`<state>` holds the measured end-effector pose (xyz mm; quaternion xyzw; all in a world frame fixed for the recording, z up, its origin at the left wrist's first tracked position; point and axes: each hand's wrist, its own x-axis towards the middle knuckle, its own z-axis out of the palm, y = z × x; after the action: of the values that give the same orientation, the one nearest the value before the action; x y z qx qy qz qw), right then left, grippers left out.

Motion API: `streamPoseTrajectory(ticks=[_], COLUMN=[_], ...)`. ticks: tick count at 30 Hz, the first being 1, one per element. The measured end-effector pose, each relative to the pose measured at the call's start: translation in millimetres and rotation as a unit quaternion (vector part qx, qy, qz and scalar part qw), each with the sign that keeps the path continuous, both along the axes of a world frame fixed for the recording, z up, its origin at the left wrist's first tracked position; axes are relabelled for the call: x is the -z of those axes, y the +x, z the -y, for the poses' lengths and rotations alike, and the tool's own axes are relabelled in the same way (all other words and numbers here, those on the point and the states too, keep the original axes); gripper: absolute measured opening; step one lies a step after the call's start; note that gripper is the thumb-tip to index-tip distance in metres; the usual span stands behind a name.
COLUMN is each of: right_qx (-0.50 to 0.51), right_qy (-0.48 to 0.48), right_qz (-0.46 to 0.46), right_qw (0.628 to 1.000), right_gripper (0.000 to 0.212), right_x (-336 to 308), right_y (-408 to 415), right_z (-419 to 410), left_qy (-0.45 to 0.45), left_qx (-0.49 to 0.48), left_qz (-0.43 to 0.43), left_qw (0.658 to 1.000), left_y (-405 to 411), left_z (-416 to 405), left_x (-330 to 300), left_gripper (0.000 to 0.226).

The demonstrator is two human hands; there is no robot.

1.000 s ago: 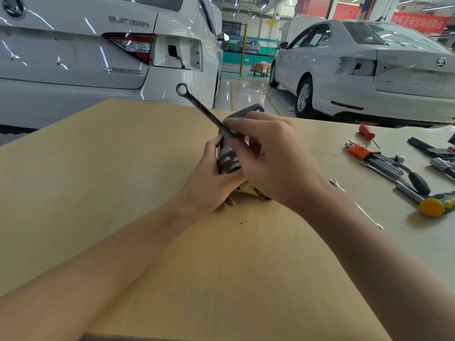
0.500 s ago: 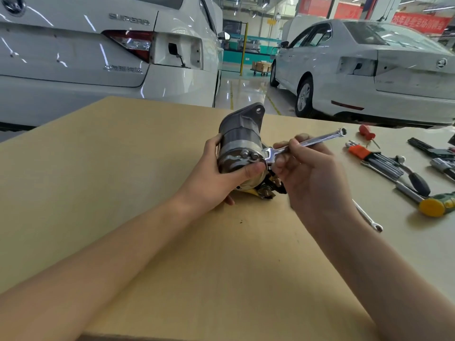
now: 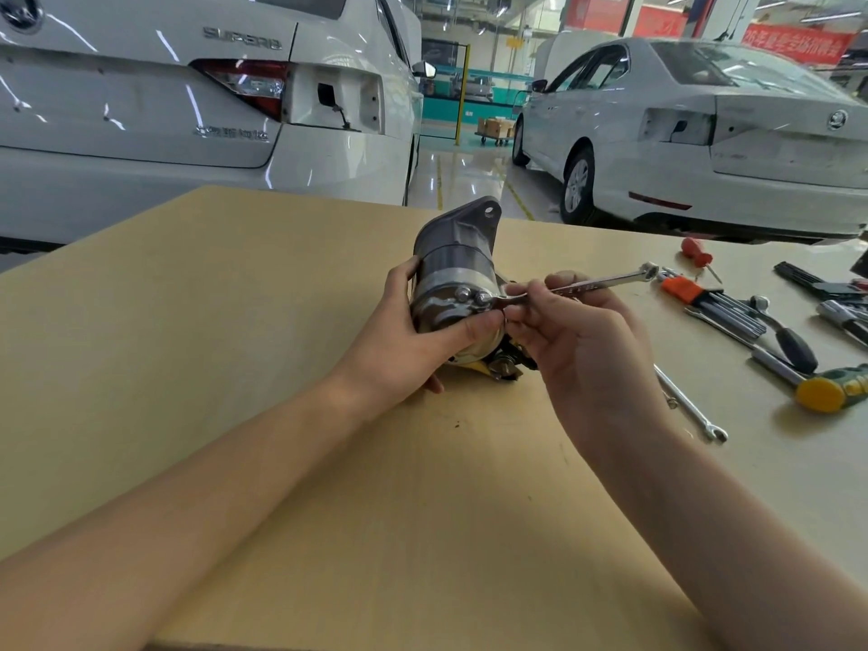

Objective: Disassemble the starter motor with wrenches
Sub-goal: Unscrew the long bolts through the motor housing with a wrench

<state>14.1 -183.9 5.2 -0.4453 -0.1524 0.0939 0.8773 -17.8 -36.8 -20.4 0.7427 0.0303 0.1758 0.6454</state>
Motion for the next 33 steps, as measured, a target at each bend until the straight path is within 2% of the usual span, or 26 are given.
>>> streamPoseTrajectory(ticks=[6,8,10,12,14,16,17,18,19,22,23,25,26,28,33], right_qx=[0.018,0.07,0.133,0.158,0.14,0.115,0.105,0.096,0.08,0.032,0.025,0.018,0.02,0.03,0.005], right_qy=[-0.006,-0.066,-0.151,-0.252,-0.38,-0.486,-0.51,-0.509,-0.479,-0.272,-0.202,-0.113,-0.085,-0.059,-0.012], right_qz=[0.013,0.081,0.198,0.339,0.474,0.563,0.575,0.574,0.562,0.446,0.395,0.263,0.192,0.097,0.045], right_qw=[1.0,0.992,0.959,0.892,0.782,0.659,0.632,0.635,0.669,0.852,0.896,0.958,0.977,0.993,0.999], right_gripper=[0.012,0.014,0.019,0.019,0.028,0.036,0.036,0.035,0.033,0.026,0.022,0.013,0.014,0.017,0.015], right_x=[-2.5,-3.2,-7.5,-17.1,-29.4,-38.4,-41.2,-43.1,-43.8,-42.2,-39.7,-29.8,-23.3,-12.1,-2.9], right_y=[-2.5,-6.8,-10.2,-10.5,-6.7,-2.6,-1.6,-1.4,-2.2,-5.3,-5.5,-5.8,-5.7,-4.9,0.8], right_z=[0.5,-0.1,-2.5,-7.5,-14.3,-20.8,-22.8,-23.3,-22.2,-9.3,-3.9,4.1,7.2,8.8,5.1], left_qy=[-0.005,-0.011,-0.015,-0.013,-0.003,0.01,0.013,0.012,0.007,-0.001,-0.002,0.002,0.004,0.004,0.01], left_qx=[0.001,0.006,0.013,0.016,0.01,0.009,0.011,0.012,0.012,-0.001,-0.003,0.004,0.007,0.008,0.005], left_qz=[-0.006,-0.008,-0.011,-0.018,-0.018,-0.015,-0.014,-0.013,-0.012,-0.015,-0.017,-0.017,-0.016,-0.015,-0.009], left_qw=[1.0,1.0,1.0,1.0,1.0,1.0,1.0,1.0,1.0,1.0,1.0,1.0,1.0,1.0,1.0], left_y=[0.1,0.4,0.9,2.3,5.5,8.7,9.4,9.5,8.5,4.0,2.6,0.6,0.0,0.5,0.9], left_z=[-0.2,-1.4,-2.3,-2.9,-4.9,-8.5,-9.6,-9.6,-8.3,-3.2,-2.5,-1.9,-1.6,-2.4,-1.3], left_x=[-0.1,0.6,1.4,2.9,6.3,9.5,10.5,10.5,9.3,4.2,3.1,1.3,0.7,0.4,0.2], left_gripper=[0.122,0.12,0.12,0.12,0.108,0.089,0.086,0.087,0.093,0.113,0.12,0.124,0.124,0.122,0.126])
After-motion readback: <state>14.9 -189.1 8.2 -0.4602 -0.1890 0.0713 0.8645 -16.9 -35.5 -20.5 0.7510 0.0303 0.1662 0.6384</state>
